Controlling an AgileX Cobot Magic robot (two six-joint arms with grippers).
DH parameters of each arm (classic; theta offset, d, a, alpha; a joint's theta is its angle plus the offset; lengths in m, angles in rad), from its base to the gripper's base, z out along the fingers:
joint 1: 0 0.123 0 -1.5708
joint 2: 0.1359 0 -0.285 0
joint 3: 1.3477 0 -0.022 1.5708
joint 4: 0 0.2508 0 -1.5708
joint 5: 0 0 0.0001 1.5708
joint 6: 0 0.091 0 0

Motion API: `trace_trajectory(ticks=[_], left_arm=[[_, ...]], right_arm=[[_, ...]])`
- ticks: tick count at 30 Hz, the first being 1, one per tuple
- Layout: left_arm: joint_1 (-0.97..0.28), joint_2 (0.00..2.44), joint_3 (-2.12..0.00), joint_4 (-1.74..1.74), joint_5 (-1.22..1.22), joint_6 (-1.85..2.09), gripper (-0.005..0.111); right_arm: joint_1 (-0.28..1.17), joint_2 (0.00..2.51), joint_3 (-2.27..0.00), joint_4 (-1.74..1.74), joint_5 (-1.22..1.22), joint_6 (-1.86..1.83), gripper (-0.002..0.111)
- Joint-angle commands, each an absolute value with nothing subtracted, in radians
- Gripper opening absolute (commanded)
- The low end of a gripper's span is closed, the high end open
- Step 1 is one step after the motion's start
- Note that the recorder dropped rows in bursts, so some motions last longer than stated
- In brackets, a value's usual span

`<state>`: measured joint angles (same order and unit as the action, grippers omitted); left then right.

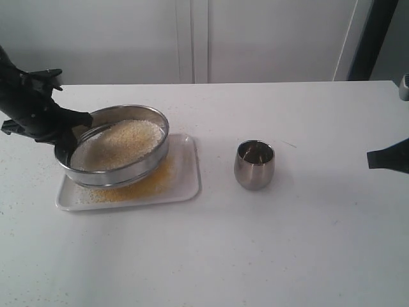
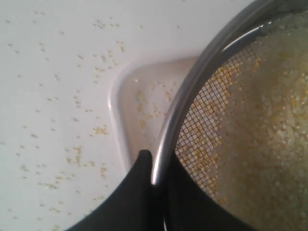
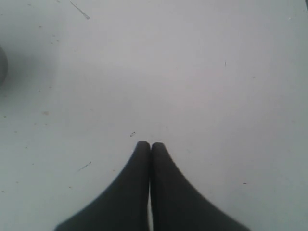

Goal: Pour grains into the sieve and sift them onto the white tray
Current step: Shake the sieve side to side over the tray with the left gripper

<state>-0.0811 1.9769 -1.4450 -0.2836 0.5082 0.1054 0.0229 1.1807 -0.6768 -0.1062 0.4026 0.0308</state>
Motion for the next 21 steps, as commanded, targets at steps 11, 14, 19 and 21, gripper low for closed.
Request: trace_trajectory(ticks=[11,14,19,21], left_arm=[[-0.040,1.955,-1.456,-0.521,0.542,0.267,0.000],[-0.060,1.955,-1.456,-0.553,0.563,0.393,0.000],[-0.063,1.954,-1.456,-0.488,0.523,0.158,0.000],[-0.085,1.954,-1.456,-0.450,0.546,0.388,0.000]], right_arm=[[0.017,1.173,-0.673,-0.105,0.394,0.023,0.000],[0.017,1.173,-0.673,-0.105,0.394,0.023,0.000],[0.017,1.173,-0.673,-0.105,0.392,0.023,0.000],[0.017,1.173,-0.673,-0.105,0.394,0.023,0.000]])
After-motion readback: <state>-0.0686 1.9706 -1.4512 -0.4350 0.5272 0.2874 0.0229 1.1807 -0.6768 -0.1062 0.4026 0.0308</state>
